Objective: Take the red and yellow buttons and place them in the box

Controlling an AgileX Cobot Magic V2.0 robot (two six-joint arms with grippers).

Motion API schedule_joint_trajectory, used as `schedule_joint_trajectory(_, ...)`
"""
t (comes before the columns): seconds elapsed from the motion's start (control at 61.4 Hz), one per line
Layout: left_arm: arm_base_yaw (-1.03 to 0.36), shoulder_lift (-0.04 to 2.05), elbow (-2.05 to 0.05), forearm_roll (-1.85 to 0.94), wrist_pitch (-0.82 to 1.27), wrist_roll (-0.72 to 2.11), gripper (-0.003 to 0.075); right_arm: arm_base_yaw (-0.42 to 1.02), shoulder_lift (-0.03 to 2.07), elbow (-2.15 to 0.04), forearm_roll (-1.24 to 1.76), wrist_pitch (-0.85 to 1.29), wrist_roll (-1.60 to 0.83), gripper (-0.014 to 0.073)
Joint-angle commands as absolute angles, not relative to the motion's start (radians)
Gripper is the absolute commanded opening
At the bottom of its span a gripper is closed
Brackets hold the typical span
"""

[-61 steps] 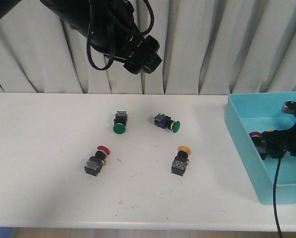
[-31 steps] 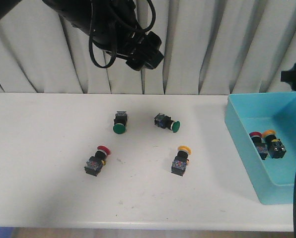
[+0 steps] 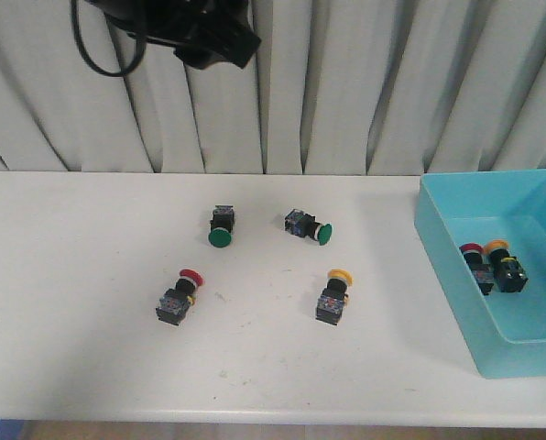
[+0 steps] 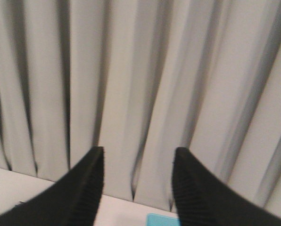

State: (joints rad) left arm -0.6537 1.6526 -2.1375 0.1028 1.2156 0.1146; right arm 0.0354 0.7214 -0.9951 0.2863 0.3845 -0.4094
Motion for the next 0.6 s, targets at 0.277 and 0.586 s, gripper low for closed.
schedule_joint_trajectory(0.277, -0.657, 1.428, -2.164, 0.107, 1.237, 0.161, -0.0008, 0.123, 0.624, -0.916, 0.272, 0.288, -0.422, -0.0008)
schedule_joint_trajectory(0.586, -0.657, 1.214, -1.928, 0.108, 1.102, 0.161, -0.0008, 0.123, 0.624, -0.916, 0.284, 0.228, -0.41, -0.0008)
